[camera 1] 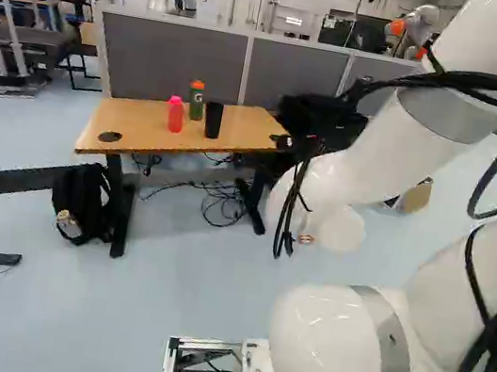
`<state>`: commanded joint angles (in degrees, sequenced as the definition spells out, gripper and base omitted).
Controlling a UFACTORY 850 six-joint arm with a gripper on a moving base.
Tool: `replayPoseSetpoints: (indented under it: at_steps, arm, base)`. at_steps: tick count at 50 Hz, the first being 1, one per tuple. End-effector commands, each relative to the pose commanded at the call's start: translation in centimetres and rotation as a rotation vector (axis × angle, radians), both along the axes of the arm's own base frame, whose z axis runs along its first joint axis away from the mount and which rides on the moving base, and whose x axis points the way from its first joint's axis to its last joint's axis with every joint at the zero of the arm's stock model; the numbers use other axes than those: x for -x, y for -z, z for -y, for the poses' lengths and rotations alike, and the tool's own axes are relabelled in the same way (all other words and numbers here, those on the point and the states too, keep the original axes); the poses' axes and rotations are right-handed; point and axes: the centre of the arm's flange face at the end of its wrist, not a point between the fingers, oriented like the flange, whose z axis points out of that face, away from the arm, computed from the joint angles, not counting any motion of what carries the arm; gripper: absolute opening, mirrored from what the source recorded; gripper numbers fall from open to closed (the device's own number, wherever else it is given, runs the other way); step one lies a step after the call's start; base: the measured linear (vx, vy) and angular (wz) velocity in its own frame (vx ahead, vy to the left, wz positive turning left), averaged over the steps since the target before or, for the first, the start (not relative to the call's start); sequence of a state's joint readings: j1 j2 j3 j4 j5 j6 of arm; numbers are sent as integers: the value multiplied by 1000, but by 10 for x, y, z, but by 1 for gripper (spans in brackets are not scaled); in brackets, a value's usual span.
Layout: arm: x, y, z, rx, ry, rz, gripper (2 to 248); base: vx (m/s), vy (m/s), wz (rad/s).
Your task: Pick up the green bottle from the table
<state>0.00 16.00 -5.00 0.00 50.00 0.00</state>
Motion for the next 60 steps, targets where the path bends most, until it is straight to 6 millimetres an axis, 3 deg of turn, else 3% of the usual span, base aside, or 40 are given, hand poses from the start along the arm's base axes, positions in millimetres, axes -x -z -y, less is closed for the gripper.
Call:
replayPoseSetpoints:
  at_steps: [60]
  arm:
    - [0, 0, 0, 0, 0, 0, 247]
  base:
    - [16, 36, 109]
